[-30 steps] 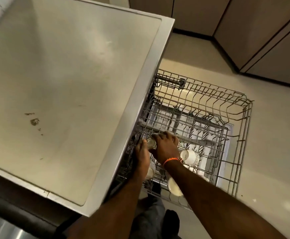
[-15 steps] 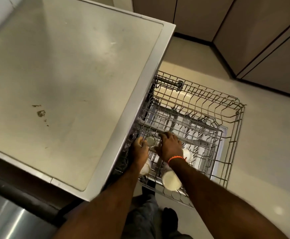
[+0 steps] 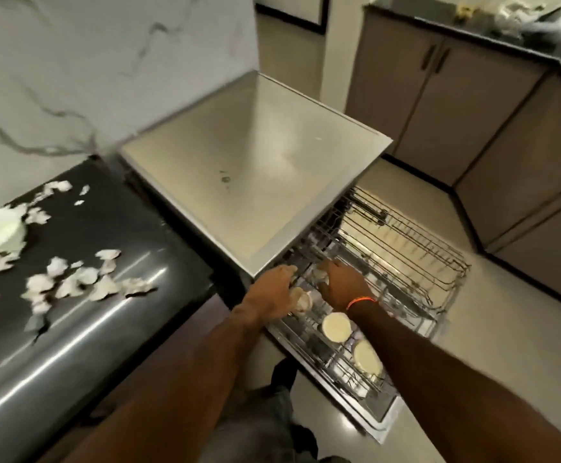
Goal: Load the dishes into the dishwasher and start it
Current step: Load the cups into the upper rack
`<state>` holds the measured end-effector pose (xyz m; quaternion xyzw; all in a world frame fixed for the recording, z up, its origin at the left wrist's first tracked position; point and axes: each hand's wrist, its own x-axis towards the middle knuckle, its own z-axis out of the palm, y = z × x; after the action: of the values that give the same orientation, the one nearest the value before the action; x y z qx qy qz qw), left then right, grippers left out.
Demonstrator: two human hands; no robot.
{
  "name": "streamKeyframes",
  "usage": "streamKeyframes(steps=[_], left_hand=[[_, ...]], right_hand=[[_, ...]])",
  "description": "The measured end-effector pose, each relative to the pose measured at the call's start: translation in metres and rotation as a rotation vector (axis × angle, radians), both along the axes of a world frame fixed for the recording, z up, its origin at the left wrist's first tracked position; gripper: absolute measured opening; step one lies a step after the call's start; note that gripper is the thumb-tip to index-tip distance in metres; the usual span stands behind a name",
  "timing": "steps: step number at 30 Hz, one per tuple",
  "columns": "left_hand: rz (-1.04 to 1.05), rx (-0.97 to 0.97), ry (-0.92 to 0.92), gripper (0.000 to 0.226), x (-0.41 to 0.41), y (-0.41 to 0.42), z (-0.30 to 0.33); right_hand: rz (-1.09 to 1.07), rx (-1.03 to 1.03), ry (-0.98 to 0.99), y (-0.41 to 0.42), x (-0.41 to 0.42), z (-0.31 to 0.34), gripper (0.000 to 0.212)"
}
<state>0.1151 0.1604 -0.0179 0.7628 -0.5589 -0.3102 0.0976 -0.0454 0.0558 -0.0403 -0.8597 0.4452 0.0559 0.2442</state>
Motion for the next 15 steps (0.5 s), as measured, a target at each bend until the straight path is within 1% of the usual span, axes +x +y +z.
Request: streamKeyframes(steps=[2, 6, 9, 13, 15], left_hand=[[0.069, -0.047, -0.02, 0.062, 0.013, 0.037, 0.018], [0.182, -0.174, -0.084, 0.052, 0.047, 0.112, 0.051], [0.309, -0.29, -0.149, 0.041, 0.076, 0.169, 0.073], [0.539, -0.286, -0.241, 0.053, 0.119, 0.254, 0.083], [0.621, -0.275, -0.261, 0.051, 0.14, 0.292, 0.083]], right_hand=[[0.11, -0.012, -0.057, 0.024, 0.021, 0.018, 0.045], [0.312, -0.05, -0.158, 0.072, 0.073, 0.046, 0.03], [0.443, -0.082, -0.202, 0.111, 0.121, 0.058, 0.038], [0.638, -0.117, -0.249, 0.168, 0.193, 0.07, 0.038], [0.73, -0.132, -0.271, 0.195, 0.228, 0.075, 0.034]])
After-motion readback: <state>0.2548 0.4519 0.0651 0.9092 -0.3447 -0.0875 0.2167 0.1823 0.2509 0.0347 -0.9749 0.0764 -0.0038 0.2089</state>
